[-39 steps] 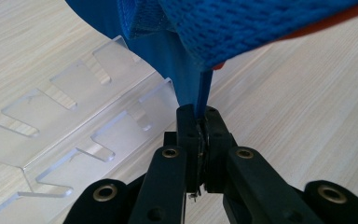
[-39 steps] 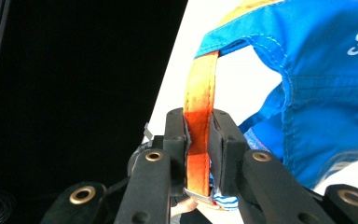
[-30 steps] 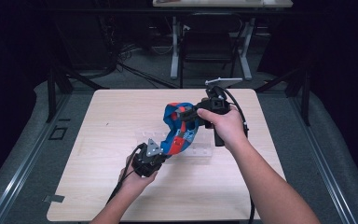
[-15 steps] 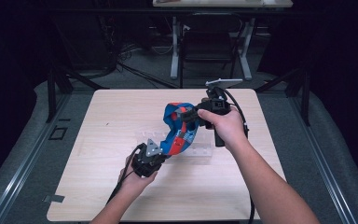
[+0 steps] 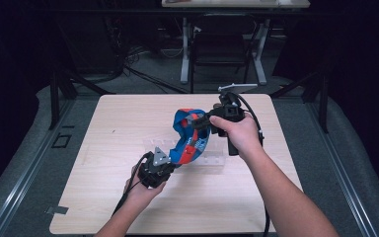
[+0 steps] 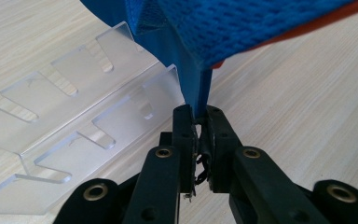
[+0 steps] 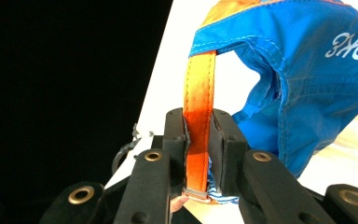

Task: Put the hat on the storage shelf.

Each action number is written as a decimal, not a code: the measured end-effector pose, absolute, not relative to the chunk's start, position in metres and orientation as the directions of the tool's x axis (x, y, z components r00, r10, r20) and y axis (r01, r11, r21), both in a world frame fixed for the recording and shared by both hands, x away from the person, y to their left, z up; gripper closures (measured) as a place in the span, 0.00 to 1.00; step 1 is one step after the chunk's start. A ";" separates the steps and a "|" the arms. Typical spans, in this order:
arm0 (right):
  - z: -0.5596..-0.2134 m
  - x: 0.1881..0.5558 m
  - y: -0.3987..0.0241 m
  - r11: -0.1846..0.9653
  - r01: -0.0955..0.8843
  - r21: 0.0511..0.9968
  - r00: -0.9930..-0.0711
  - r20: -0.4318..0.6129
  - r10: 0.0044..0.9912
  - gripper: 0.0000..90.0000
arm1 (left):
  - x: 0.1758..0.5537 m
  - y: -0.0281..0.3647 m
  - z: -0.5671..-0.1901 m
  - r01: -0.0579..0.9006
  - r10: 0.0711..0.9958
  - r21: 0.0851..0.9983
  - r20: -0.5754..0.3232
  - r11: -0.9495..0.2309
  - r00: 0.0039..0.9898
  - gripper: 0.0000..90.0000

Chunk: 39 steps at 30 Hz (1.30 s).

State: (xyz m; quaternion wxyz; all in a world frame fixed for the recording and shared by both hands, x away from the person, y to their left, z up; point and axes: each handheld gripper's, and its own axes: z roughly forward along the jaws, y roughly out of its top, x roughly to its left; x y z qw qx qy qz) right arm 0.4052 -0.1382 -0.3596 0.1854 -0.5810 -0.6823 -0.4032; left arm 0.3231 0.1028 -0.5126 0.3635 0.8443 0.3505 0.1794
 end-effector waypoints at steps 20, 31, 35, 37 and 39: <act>-0.358 0.405 -0.154 -0.035 0.935 0.353 -0.239 0.702 0.670 0.81 | 0.322 0.114 -0.510 0.484 0.729 0.737 0.018 -0.472 0.684 0.78; -0.359 0.401 -0.163 -0.014 0.927 0.374 -0.253 0.654 0.713 0.74 | 0.319 0.122 -0.506 0.483 0.739 0.746 0.016 -0.457 0.674 0.69; -0.360 0.399 -0.166 -0.017 0.924 0.381 -0.255 0.650 0.716 0.73 | 0.316 0.126 -0.505 0.483 0.742 0.752 0.013 -0.449 0.670 0.66; -0.360 0.399 -0.167 -0.019 0.924 0.382 -0.253 0.647 0.719 0.73 | 0.315 0.129 -0.504 0.482 0.738 0.747 0.018 -0.459 0.674 0.65; -0.360 0.398 -0.168 -0.024 0.922 0.387 -0.252 0.647 0.720 0.73 | 0.314 0.132 -0.504 0.481 0.739 0.747 0.019 -0.458 0.673 0.64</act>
